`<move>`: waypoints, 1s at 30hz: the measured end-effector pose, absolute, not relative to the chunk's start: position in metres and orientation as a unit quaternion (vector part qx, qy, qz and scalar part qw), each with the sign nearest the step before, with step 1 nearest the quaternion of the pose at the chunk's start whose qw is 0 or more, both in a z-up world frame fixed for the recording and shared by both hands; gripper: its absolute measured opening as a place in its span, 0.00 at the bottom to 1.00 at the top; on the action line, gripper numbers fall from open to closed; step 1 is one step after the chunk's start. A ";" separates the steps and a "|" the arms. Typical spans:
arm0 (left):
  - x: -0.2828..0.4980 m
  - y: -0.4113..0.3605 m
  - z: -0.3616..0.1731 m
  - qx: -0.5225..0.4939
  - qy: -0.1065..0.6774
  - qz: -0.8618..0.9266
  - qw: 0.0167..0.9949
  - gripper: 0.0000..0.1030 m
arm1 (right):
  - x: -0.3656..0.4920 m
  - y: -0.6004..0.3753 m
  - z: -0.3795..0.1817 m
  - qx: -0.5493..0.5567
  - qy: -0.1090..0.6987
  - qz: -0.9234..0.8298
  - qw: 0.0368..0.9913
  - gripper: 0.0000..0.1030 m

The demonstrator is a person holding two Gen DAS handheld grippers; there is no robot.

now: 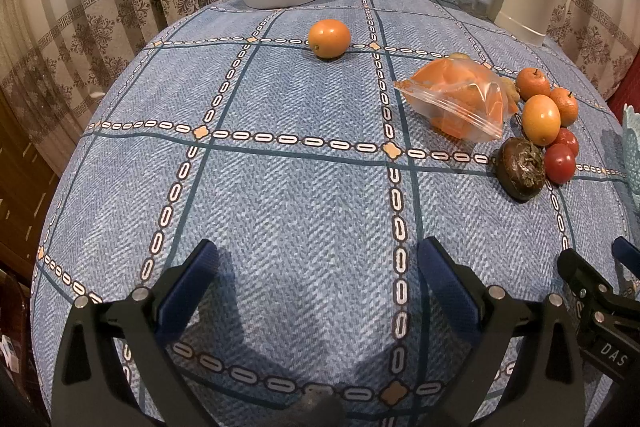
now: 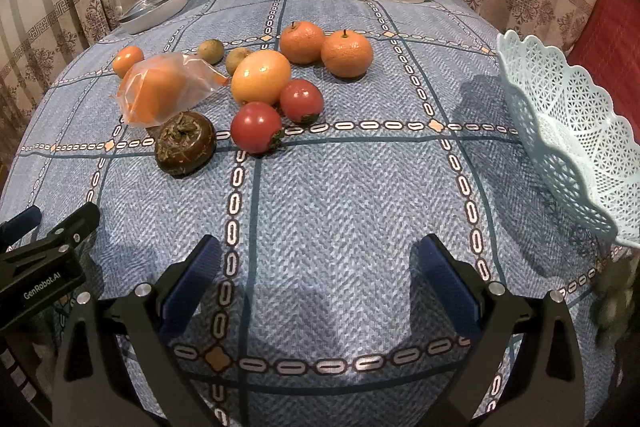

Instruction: Organize fruits

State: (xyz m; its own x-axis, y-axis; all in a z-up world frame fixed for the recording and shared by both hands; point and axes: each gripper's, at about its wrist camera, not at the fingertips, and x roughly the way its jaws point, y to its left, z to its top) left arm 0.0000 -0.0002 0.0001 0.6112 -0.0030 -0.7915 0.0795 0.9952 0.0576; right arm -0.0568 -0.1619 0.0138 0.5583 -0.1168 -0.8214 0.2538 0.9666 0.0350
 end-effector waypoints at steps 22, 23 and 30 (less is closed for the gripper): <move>0.001 -0.001 0.000 0.043 0.440 -0.023 0.896 0.95 | -0.057 -0.161 0.014 0.078 0.457 -0.108 0.879 0.98; 0.001 -0.001 0.000 0.043 0.440 -0.023 0.896 0.95 | -0.058 -0.162 0.014 0.079 0.457 -0.107 0.880 0.98; 0.001 -0.001 0.000 0.043 0.440 -0.023 0.896 0.95 | -0.056 -0.160 0.013 0.076 0.459 -0.104 0.879 0.98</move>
